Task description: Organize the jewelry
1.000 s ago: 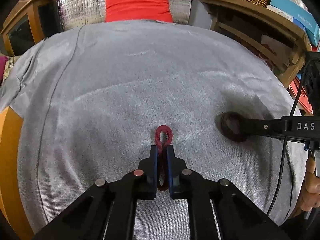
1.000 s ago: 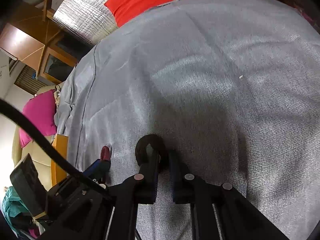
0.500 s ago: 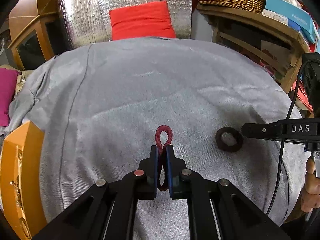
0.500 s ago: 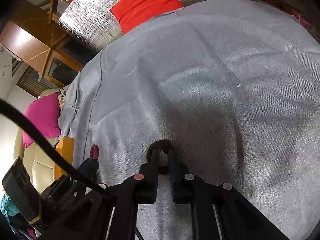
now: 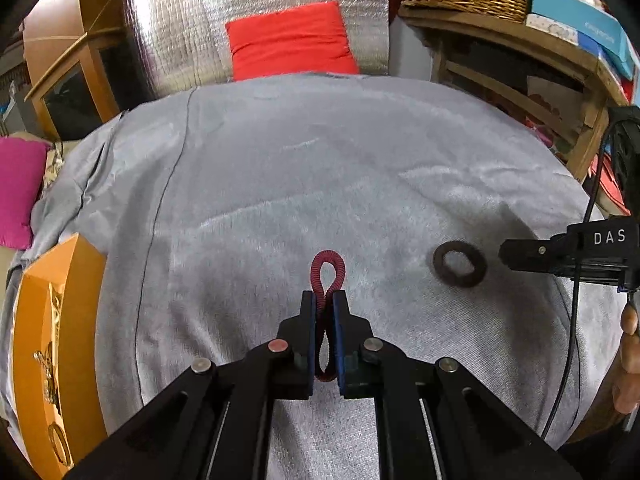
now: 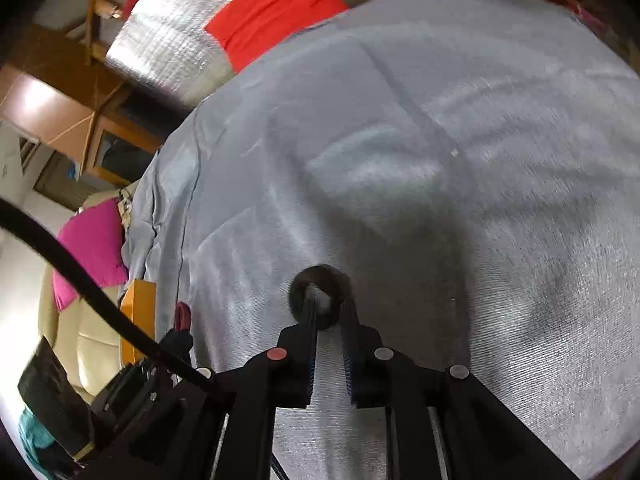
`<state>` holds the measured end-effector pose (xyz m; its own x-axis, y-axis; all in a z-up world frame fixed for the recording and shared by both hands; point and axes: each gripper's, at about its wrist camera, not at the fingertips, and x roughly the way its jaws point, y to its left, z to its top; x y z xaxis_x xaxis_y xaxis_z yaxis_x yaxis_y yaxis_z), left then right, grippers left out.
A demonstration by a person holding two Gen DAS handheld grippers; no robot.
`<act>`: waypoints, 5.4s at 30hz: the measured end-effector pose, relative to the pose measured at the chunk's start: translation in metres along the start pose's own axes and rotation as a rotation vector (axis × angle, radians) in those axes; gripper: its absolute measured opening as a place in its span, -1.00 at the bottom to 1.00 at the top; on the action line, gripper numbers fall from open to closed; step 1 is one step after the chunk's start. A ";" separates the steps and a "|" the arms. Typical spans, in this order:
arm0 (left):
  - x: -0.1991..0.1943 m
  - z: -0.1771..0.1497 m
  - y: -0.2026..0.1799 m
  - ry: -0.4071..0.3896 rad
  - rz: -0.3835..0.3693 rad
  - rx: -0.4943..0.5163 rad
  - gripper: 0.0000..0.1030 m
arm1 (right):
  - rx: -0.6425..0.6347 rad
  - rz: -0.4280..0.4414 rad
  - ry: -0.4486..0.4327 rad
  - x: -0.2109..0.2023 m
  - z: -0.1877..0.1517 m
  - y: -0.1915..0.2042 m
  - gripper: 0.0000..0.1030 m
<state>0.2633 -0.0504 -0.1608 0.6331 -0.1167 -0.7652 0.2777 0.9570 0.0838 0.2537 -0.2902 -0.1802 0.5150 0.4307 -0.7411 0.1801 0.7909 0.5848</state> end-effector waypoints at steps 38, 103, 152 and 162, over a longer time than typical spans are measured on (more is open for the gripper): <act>-0.034 0.000 0.014 -0.080 0.085 -0.019 -0.84 | -0.201 -0.075 -0.153 -0.009 -0.012 0.077 -0.85; -0.136 -0.124 0.232 -0.111 0.508 -0.254 -0.84 | -0.743 0.345 -0.063 0.073 -0.155 0.324 -0.85; -0.089 -0.196 0.248 0.212 0.312 -0.371 -0.84 | -1.108 0.205 0.106 0.126 -0.229 0.347 -0.79; -0.087 -0.197 0.248 0.228 0.354 -0.353 -0.81 | -1.088 0.217 0.129 0.128 -0.226 0.344 -0.78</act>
<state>0.1351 0.2489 -0.1994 0.4605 0.2516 -0.8512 -0.2080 0.9629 0.1721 0.1923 0.1358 -0.1483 0.3440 0.5979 -0.7240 -0.7655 0.6251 0.1525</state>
